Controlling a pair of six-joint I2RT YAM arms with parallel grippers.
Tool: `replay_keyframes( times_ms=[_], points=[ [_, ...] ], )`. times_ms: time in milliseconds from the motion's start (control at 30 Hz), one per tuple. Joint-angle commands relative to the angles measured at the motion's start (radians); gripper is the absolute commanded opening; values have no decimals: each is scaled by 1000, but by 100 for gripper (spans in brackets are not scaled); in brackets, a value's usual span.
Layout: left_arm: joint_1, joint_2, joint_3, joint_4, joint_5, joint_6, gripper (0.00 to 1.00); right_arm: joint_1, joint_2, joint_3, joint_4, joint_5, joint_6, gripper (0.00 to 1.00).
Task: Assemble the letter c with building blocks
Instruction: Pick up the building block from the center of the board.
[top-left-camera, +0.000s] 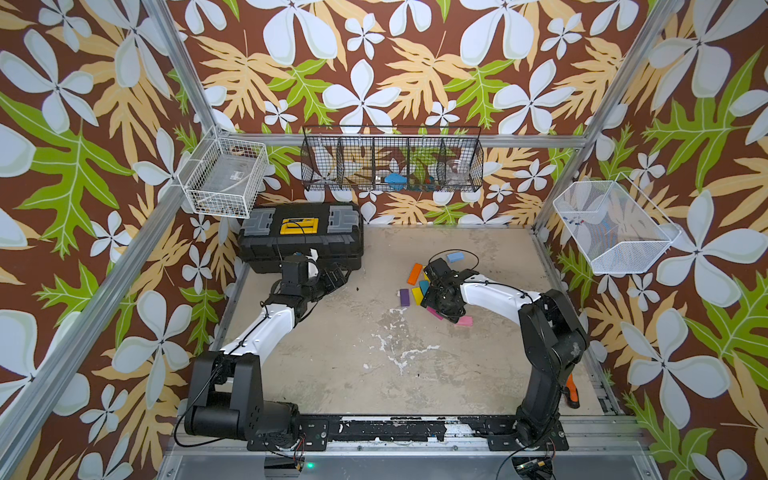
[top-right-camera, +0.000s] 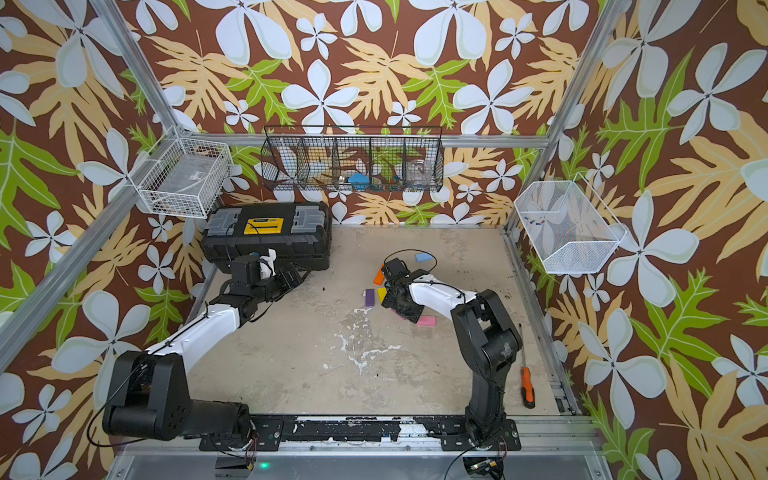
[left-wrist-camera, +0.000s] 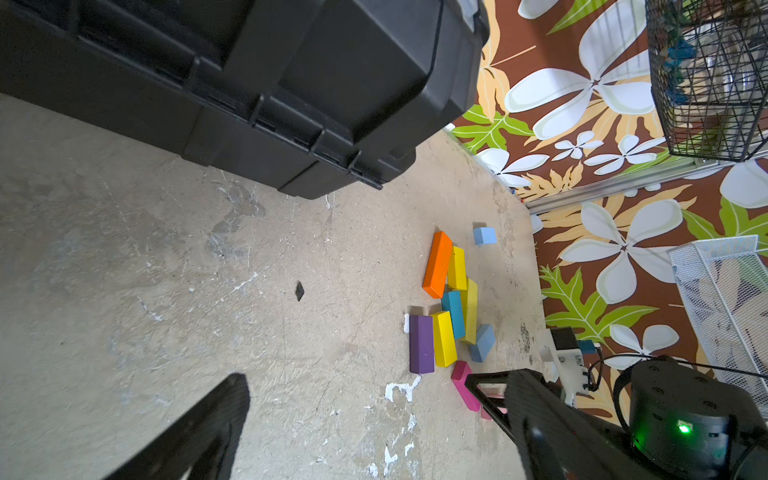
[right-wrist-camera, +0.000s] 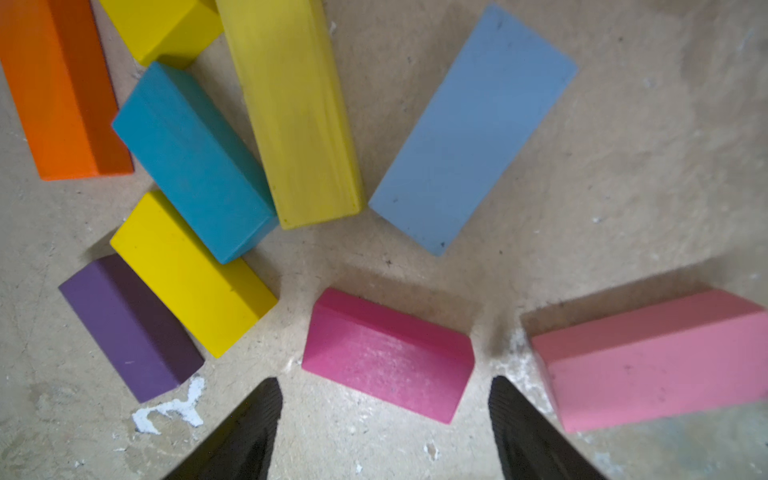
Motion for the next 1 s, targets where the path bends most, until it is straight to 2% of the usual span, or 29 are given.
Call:
replay_keyframes(
  times_ms=[0, 533, 800, 967],
  points=[
    [-1, -3, 9, 14, 1, 4, 100, 2, 11, 9, -3, 11, 12, 80],
    [-1, 4, 10, 19, 1, -1, 100, 0, 60, 31, -12, 39, -7, 76],
    [-1, -3, 9, 11, 1, 3, 100, 0, 55, 13, 2, 39, -45, 63],
    [-1, -11, 9, -7, -1, 16, 100, 0, -6, -32, 64, 18, -140, 53]
  ],
)
